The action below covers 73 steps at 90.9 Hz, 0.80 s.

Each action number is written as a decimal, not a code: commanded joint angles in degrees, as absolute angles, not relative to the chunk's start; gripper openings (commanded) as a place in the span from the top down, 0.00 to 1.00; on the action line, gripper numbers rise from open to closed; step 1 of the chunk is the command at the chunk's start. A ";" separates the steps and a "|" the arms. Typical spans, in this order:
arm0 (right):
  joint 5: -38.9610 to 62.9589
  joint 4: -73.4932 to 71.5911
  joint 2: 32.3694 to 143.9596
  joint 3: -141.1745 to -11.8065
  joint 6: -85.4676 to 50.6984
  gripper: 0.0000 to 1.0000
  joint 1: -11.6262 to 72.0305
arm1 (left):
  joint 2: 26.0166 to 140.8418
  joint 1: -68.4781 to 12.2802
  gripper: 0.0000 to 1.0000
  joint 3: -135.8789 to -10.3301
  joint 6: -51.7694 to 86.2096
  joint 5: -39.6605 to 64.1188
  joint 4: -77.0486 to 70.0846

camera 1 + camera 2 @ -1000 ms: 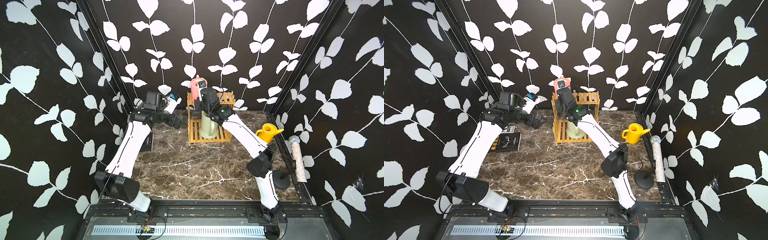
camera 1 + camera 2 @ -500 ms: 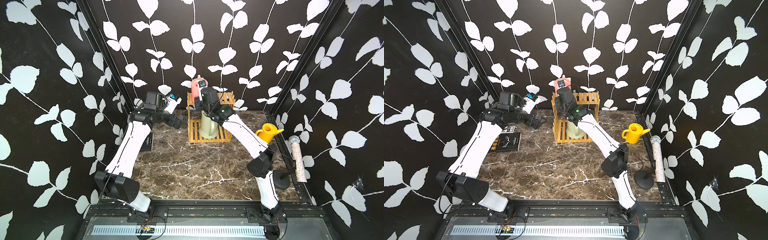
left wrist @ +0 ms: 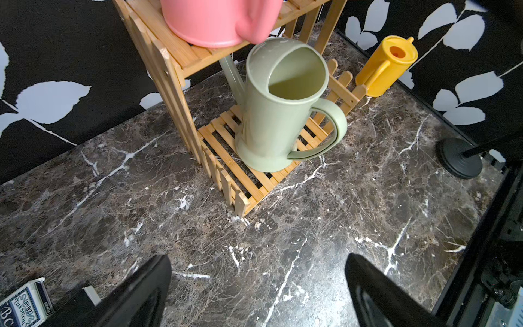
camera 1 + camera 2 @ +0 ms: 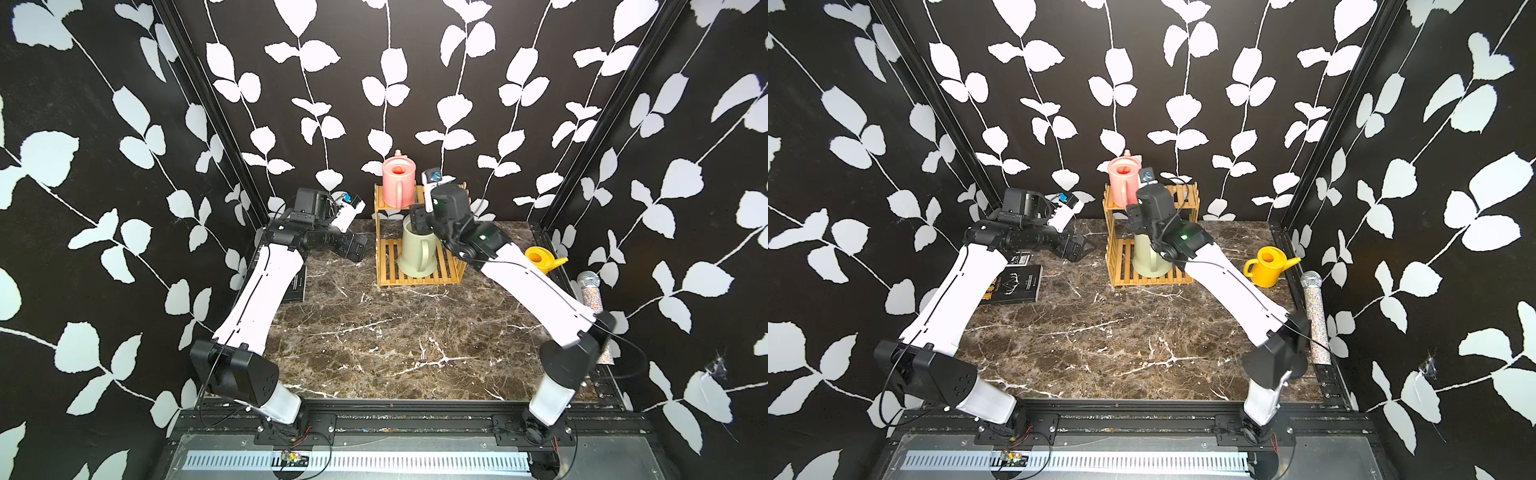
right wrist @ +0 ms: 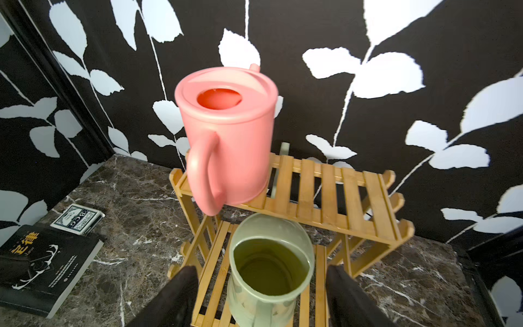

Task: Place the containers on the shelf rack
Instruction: 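Pick up a container from the center of the board.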

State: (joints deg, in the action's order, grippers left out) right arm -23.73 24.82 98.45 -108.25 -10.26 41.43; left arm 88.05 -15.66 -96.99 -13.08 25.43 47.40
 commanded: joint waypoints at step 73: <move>-21.80 40.56 81.70 -81.73 -34.87 0.01 22.42 | 91.13 -21.33 0.02 -98.14 -4.89 32.87 32.08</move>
